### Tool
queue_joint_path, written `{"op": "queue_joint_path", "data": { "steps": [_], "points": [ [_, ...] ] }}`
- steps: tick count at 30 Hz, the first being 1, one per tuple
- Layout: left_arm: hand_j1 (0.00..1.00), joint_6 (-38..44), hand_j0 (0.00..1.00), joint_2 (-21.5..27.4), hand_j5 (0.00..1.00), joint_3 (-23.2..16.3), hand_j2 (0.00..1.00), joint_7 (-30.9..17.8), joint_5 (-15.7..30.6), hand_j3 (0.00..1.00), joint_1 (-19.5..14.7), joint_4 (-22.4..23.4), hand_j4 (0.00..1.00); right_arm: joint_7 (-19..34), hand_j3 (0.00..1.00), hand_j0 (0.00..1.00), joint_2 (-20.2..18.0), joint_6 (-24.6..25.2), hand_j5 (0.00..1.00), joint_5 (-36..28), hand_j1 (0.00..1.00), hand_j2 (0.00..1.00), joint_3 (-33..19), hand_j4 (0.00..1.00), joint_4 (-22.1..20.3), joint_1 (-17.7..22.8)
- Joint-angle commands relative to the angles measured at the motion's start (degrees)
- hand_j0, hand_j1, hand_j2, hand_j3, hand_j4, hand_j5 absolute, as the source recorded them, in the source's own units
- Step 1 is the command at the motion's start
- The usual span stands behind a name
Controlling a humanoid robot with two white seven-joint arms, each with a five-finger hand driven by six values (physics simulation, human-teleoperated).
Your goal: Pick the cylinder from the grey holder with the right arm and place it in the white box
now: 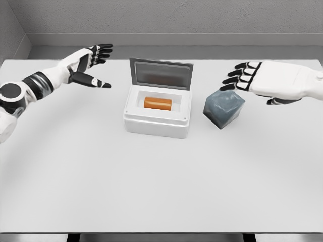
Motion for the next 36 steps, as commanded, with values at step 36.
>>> {"op": "queue_joint_path", "data": {
  "steps": [36],
  "points": [
    [1.00, -5.0, 1.00, -8.7, 1.00, 4.2, 1.00, -14.0, -3.7, 1.00, -2.5, 5.8, 1.00, 0.0, 1.00, 1.00, -5.2, 0.2, 1.00, -0.2, 1.00, 1.00, -9.3, 1.00, 0.0, 8.0]
  ]
}}
